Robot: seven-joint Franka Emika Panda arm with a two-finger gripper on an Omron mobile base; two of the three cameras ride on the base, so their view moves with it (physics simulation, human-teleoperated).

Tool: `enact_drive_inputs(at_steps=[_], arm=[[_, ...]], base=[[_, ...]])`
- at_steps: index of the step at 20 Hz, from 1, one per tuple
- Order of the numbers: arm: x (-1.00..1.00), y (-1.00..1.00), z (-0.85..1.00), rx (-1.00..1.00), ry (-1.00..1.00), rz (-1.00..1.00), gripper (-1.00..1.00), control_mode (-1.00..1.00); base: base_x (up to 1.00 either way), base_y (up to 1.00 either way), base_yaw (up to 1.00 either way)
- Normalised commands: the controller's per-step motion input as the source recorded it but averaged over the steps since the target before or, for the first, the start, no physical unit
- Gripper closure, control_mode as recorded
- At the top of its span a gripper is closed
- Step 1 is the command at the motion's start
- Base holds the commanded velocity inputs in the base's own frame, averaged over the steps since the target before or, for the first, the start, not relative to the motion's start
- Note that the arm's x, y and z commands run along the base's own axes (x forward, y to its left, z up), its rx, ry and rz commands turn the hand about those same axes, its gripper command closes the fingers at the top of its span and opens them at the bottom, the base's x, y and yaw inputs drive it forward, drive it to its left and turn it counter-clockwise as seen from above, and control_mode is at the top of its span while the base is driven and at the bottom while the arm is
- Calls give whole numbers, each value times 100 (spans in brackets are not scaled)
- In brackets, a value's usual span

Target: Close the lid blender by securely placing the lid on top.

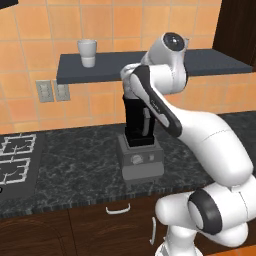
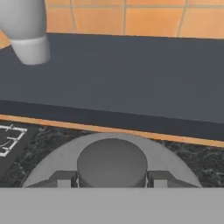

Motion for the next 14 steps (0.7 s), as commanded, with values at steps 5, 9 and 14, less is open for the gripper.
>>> enact_drive_inputs(at_steps=[5, 9, 14], arm=[[-5, -8, -5, -2, 6, 0, 100, -100], [-2, -8, -19, -7, 18, 0, 100, -100], [0, -13, -38, -7, 20, -1, 100, -100]], base=[[0, 0, 0], [0, 0, 0], [0, 0, 0]])
